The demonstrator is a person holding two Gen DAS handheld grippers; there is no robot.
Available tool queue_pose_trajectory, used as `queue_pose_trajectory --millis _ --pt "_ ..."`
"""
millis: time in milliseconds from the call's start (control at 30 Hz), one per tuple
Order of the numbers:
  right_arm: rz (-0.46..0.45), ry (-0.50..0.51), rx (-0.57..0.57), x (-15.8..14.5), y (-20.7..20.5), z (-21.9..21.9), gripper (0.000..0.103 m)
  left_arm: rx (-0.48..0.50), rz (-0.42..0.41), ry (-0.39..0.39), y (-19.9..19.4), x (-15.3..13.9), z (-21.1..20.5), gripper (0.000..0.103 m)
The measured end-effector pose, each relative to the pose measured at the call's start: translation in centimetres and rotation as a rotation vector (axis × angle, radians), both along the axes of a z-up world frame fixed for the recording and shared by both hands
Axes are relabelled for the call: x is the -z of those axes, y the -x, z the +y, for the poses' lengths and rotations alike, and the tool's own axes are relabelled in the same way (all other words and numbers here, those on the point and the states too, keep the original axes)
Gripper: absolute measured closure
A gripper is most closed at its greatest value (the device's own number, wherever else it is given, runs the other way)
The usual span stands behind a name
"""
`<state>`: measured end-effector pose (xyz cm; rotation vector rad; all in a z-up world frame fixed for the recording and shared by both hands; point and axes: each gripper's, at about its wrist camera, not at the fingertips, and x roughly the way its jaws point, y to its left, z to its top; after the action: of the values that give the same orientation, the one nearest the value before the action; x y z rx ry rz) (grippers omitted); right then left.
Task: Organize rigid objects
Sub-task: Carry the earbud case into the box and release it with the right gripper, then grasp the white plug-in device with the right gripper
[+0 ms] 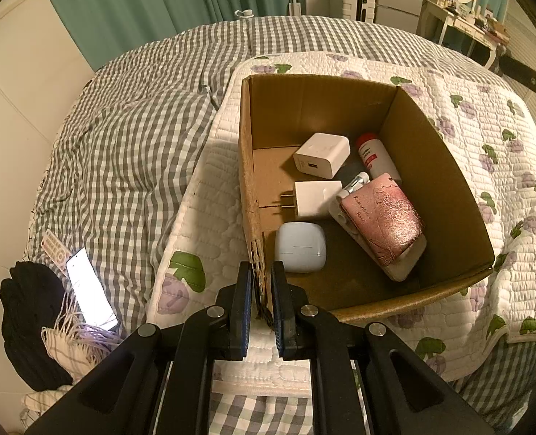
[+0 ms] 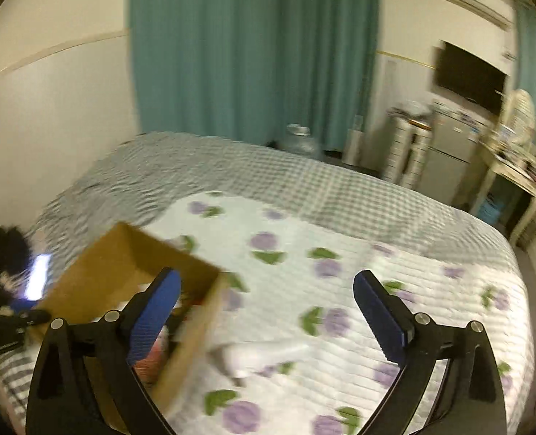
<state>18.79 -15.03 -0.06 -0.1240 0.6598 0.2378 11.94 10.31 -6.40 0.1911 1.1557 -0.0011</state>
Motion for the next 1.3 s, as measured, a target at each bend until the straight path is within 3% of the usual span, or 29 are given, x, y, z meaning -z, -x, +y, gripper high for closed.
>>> queue_pose_trajectory --millis 133,300,467,800,1100,1200,1300 --pt "0.055 0.042 0.111 2.3 -1.0 -2.3 0.006 0.001 0.000 -0.001 0.1 0.1 0.0 0.093" --pt "0.244 0.015 0.180 8.3 -2.5 -3.5 0.006 0.002 0.000 -0.001 0.1 0.0 0.1 0.093" --pt "0.388 -0.089 0.208 13.2 -3.4 -3.6 0.006 0.001 0.000 -0.002 0.1 0.0 0.2 0.093" --pt "0.525 -0.280 0.203 17.1 -5.4 -2.3 0.006 0.000 0.002 -0.006 0.1 0.0 0.3 0.093" --pt "0.555 -0.360 0.157 19.0 -6.9 -2.1 0.009 -0.002 0.003 -0.003 0.1 0.0 0.6 0.093" --pt "0.534 -0.327 0.124 19.7 -7.8 -1.8 0.011 -0.001 0.004 -0.002 0.1 0.0 0.7 0.093" --pt "0.504 -0.244 0.097 19.6 -8.1 -0.9 0.020 -0.001 0.006 0.002 0.1 -0.1 0.8 0.093"
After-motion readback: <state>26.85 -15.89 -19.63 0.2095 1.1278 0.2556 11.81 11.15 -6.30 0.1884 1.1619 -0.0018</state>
